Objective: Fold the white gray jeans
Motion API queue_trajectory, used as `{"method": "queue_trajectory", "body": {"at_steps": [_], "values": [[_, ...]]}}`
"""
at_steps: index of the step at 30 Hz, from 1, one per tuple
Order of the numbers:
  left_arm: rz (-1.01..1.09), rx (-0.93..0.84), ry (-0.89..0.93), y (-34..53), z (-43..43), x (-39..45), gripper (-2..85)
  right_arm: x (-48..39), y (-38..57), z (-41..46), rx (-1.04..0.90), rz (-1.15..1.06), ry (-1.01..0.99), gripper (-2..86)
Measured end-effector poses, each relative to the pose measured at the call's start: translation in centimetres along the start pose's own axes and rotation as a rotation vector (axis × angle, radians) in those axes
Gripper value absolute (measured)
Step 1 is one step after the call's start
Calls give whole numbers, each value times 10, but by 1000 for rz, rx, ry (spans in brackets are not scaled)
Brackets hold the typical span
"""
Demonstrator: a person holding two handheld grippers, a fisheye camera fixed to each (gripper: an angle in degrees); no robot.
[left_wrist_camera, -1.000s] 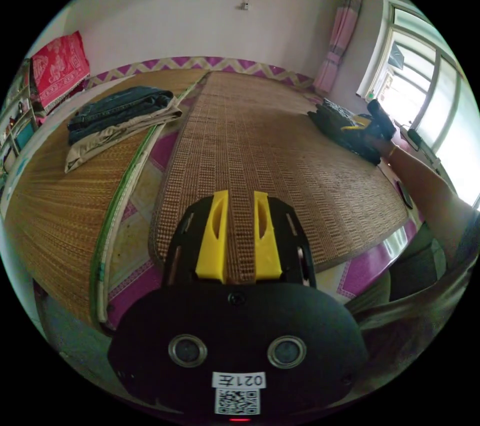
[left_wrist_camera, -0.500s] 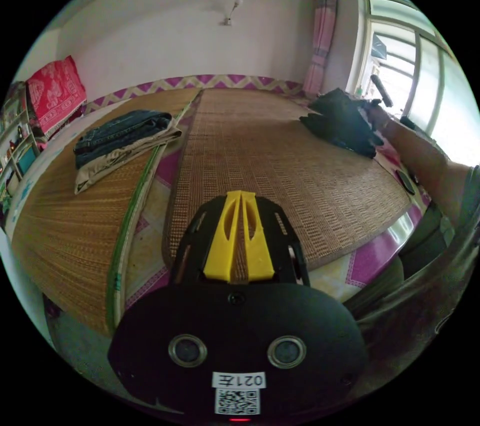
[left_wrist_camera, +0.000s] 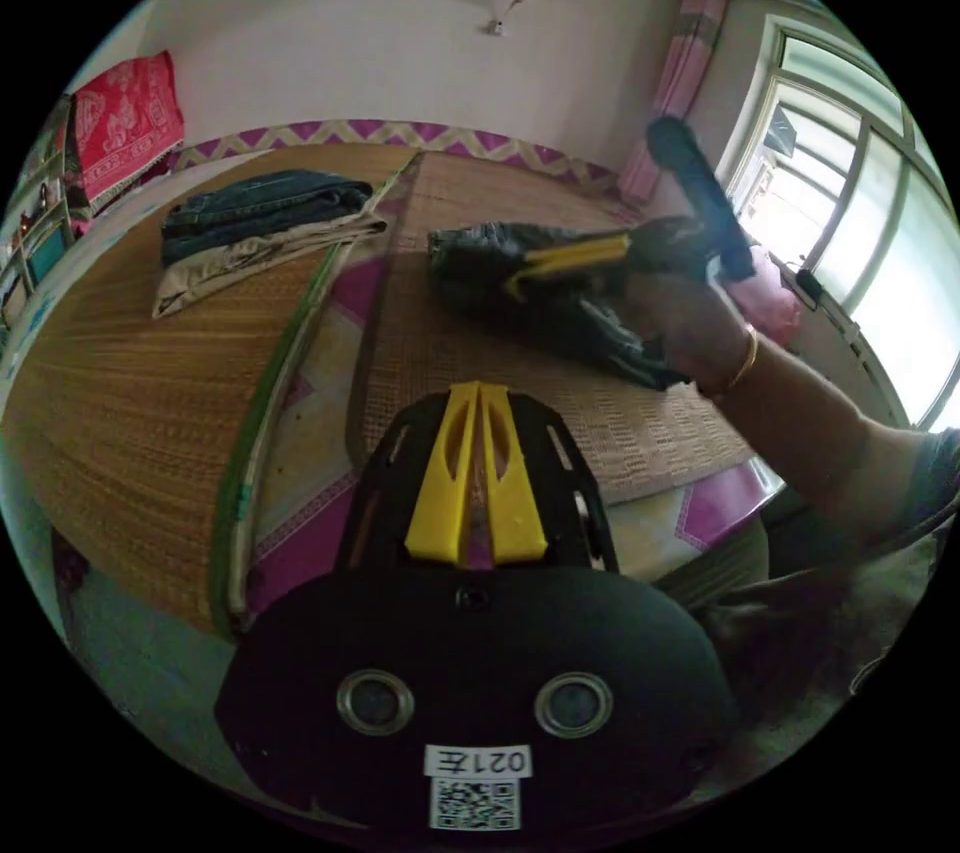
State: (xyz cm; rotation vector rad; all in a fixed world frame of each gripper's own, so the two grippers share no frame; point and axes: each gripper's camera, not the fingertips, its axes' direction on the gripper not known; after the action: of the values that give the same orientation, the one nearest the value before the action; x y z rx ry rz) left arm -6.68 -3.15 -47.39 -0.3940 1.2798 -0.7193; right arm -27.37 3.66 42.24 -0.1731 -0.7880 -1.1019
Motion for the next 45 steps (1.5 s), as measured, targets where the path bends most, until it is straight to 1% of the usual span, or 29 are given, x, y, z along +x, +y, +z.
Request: {"method": "queue_trajectory", "body": {"at_steps": [2, 5, 7, 11, 14, 17, 18, 19, 20, 22, 23, 25, 26, 28, 29, 31, 32, 34, 35, 37, 38, 39, 40, 42, 43, 45], "values": [[1, 1, -20, 7, -7, -6, -10, -9, 11, 6, 2, 38, 28, 63], [-30, 8, -30, 17, -14, -20, -10, 0, 28, -27, 80, 62, 54, 111], [-63, 20, 0, 21, -13, -27, -10, 1, 33, -52, 100, 20, 82, 134], [-79, 19, 30, 20, -6, -27, -10, -4, 26, -49, 23, -65, 158, 128], [-68, 26, 34, 17, -3, -21, -10, 17, 23, -54, 42, -3, 216, 83], [-50, 29, 33, 12, -1, -16, -10, 74, 31, -88, 92, 131, 38, 51], [-42, 40, 35, 9, 0, -14, -10, 107, 43, -117, 166, 207, -46, 45], [-36, 48, 39, 4, 1, -12, -10, 144, 60, -152, 251, 293, -102, 41], [-31, 49, 41, 2, 3, -10, -10, 163, 70, -171, 289, 336, -120, 40], [-9, 36, 49, -10, 13, -4, -10, 239, 122, -248, 442, 502, -147, 37], [-1, 30, 53, -13, 17, -2, -10, 259, 138, -266, 474, 544, -143, 36], [27, 6, 58, -25, 32, 7, -10, 332, 211, -337, 599, 715, -111, 35], [31, 2, 59, -28, 36, 9, -10, 348, 231, -354, 627, 755, -94, 35], [44, -17, 73, -40, 51, 18, -10, 405, 311, -409, 701, 905, 9, 34], [45, -21, 78, -43, 55, 20, -10, 418, 331, -419, 707, 947, 36, 34], [51, -35, 102, -54, 69, 31, -10, 461, 413, -439, 687, 1113, 83, 34], [56, -40, 107, -56, 72, 34, -10, 470, 433, -439, 677, 1154, 83, 34], [74, -57, 119, -67, 86, 48, -9, 498, 505, -426, 605, 1292, 85, 34], [80, -64, 123, -69, 89, 52, -9, 505, 521, -419, 576, 1323, 80, 35], [108, -89, 140, -81, 103, 66, -8, 527, 575, -386, 452, 1448, -39, 34], [117, -92, 142, -84, 106, 70, -8, 529, 588, -383, 489, 1469, -79, 34], [140, -100, 147, -90, 112, 78, -6, 531, 607, -389, 595, 1489, -174, 34], [167, -108, 156, -97, 118, 87, -3, 535, 611, -398, 598, 1485, -194, 36], [209, -106, 165, -109, 127, 101, 7, 536, 607, -413, 565, 1454, -158, 41], [260, -91, 163, -117, 132, 114, 26, 536, 605, -424, 539, 1436, -137, 49], [350, -91, 147, -130, 143, 136, 51, 530, 607, -444, 555, 1419, -86, 71]]}}
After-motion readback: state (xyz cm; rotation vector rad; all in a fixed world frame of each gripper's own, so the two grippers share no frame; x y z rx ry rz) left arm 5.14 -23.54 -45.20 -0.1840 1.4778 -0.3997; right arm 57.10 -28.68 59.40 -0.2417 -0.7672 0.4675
